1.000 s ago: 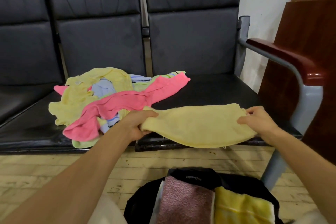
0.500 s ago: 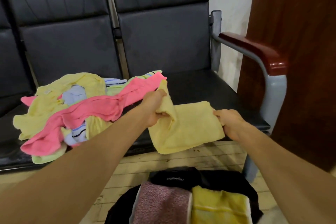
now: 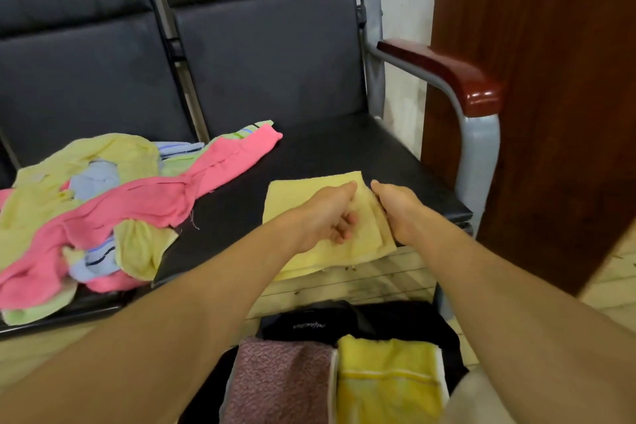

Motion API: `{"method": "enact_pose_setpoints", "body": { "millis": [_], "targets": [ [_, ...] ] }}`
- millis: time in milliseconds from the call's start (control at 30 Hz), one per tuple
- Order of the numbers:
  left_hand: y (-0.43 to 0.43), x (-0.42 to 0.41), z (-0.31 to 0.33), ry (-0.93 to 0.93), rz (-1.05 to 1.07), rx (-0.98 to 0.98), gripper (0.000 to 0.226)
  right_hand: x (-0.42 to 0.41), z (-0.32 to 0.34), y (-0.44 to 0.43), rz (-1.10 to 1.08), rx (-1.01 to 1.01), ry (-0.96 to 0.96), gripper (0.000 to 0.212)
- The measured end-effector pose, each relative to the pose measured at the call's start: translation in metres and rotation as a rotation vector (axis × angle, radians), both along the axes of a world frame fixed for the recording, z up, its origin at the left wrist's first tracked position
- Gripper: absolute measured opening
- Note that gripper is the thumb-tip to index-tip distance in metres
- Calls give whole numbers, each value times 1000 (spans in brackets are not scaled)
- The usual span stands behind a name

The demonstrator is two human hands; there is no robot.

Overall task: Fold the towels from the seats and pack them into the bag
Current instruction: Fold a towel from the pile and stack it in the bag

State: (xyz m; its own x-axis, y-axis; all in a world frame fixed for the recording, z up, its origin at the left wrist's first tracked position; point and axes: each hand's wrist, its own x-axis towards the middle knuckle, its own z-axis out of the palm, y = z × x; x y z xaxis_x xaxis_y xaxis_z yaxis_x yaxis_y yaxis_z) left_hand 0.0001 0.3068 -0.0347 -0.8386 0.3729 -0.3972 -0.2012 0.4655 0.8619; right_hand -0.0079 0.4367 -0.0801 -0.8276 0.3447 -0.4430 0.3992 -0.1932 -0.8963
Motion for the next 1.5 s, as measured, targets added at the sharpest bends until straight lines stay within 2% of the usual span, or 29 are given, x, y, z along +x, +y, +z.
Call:
{"method": "enact_pose_setpoints", "body": {
  "millis": [100,200,267,367,433,567,667,767,833,900,967,1067,1133,1233,1267,1367,1500],
  "targets": [
    [-24,3,-2,-3,101,106,27,1,2,-2,44,67,-12,48],
    [-50,5,-7,147,207,105,25,2,4,-11,72,336,27,62],
    [-69,3,-12,271,277,75,34,2,4,-18,128,569,57,51],
    [-96,7,-21,383,341,-18,40,2,10,-33,212,800,77,38],
    [-106,12,-28,366,329,-24,39,5,12,-44,250,919,61,39],
    [-114,16,-32,252,367,101,30,12,16,-64,287,1165,80,39],
    [-116,18,-42,341,372,-9,34,18,24,-77,363,1308,232,39],
    [-119,19,-46,388,404,-36,32,24,35,-95,413,1403,398,26],
    [-121,21,-46,363,441,5,34,29,41,-104,400,1359,523,24],
    [-121,33,-50,369,428,33,39,34,49,-112,365,1217,593,29],
    [-121,50,-56,378,373,46,44,40,55,-121,323,1042,597,31],
    [-120,60,-64,276,426,167,36,54,61,-133,290,759,541,30],
    [-124,64,-68,68,491,342,36,65,62,-137,290,587,502,37],
    [-132,74,-66,-391,474,673,51,83,63,-140,228,377,419,47],
    [-135,80,-65,-459,443,728,47,89,61,-138,207,333,383,46],
    [-138,96,-65,-443,351,765,32,109,47,-123,132,300,309,36],
    [-131,109,-74,-343,399,638,30,134,15,-88,61,317,244,28]
  ]
}}
